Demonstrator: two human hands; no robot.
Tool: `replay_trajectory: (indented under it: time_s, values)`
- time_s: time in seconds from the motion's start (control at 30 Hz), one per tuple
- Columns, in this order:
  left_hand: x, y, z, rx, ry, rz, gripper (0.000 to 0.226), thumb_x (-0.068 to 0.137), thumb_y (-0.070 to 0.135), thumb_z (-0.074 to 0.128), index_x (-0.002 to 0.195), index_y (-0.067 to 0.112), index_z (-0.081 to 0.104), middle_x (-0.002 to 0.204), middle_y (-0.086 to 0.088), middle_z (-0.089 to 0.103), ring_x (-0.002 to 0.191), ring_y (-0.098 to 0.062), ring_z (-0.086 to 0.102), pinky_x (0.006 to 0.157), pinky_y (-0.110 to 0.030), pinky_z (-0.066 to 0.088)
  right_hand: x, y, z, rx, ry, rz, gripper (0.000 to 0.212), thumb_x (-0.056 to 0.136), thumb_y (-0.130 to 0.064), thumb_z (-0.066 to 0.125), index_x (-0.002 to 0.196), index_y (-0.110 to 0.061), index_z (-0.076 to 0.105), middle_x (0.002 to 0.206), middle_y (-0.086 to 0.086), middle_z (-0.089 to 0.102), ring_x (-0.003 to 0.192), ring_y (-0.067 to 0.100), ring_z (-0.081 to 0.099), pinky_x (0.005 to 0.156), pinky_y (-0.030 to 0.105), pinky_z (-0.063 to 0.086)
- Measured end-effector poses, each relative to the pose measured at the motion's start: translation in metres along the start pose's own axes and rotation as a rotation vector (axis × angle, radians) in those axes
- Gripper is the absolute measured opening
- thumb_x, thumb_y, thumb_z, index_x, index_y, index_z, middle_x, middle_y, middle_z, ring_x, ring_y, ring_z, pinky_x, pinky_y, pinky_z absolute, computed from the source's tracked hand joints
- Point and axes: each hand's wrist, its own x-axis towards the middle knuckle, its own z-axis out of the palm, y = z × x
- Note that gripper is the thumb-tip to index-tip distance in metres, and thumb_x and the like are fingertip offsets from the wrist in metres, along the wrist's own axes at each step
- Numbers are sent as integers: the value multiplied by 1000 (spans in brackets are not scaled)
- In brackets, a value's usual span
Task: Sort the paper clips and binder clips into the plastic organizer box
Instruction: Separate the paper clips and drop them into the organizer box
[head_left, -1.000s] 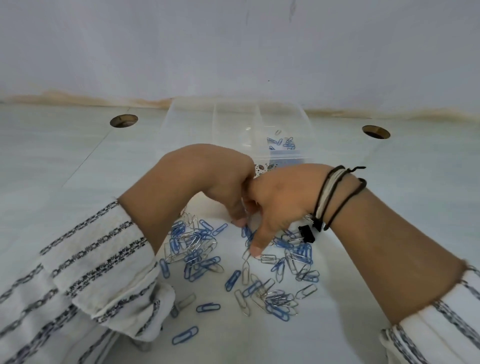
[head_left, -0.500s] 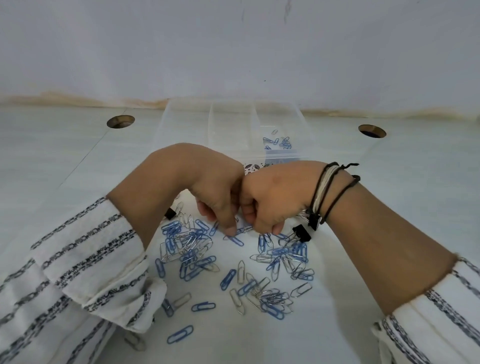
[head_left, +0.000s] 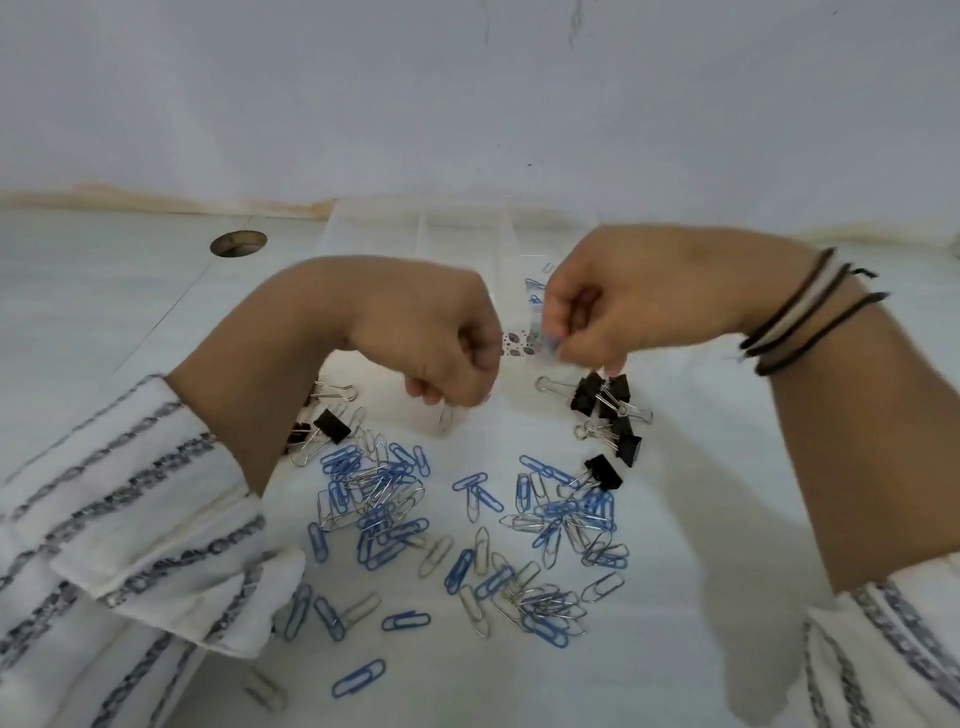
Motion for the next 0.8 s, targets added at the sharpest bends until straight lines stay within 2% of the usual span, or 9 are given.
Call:
replay_trajectory:
  time_s: [0.13,0.23,0.3,0.37,0.5,0.57,0.67,0.73,0.8]
  values:
    - [2,9,-6,-367,461,165,6,87,6,73,84,5,78,71,-8,76,57,-10,67,56,-22,56,-1,23,-16,184,373,77,3,81,-13,75,82,-15,74,71,4,76,63,14,74,75,39,64]
    - [24,15,8,-661,808,198,8,90,6,74,94,0,77,78,-11,78,65,-13,74,66,-29,63,14,35,-6,125,594,164,4,80,-18,76,84,-17,76,76,1,75,71,18,72,66,26,56]
    - [35,15,15,-703,805,186,19,92,7,74,110,1,74,86,-11,80,78,-18,79,79,-34,66,24,40,2,44,623,218,13,83,-22,80,93,-15,78,85,0,74,83,20,70,63,22,46]
    - [35,15,16,-702,770,186,28,94,8,72,121,3,70,90,-11,81,83,-18,80,82,-33,65,28,44,4,24,617,258,24,84,-23,81,106,-13,76,99,4,75,85,20,68,69,22,45]
    - [17,19,2,-585,760,171,18,94,7,71,111,5,73,87,-11,81,75,-19,80,73,-31,66,16,35,-12,-55,719,216,19,88,-13,68,104,-20,75,100,5,75,73,16,67,57,18,41]
    - [6,21,-4,-471,691,131,9,93,8,71,101,6,75,83,-8,81,71,-17,79,71,-32,66,4,18,-17,-110,606,137,17,87,-14,68,99,-23,75,93,-4,75,65,3,62,55,17,40]
    - [-13,22,-12,-138,449,24,6,92,21,73,95,16,75,78,0,81,68,-11,78,74,-34,66,-12,-16,-11,-190,125,-10,16,83,-30,75,99,-28,76,82,-12,76,66,-3,67,70,27,56]
    - [-28,18,-13,120,237,-111,18,88,37,77,99,24,72,78,6,80,65,-7,76,73,-31,61,-13,-33,5,-266,-128,-45,32,80,-46,78,108,-33,72,92,-14,76,80,1,71,82,34,59]
    - [-44,14,-8,313,80,-268,37,81,52,80,108,31,67,88,8,80,69,-4,74,70,-28,55,-6,-45,25,-356,-223,-76,56,75,-60,77,122,-34,63,103,-18,69,93,3,67,86,32,56]
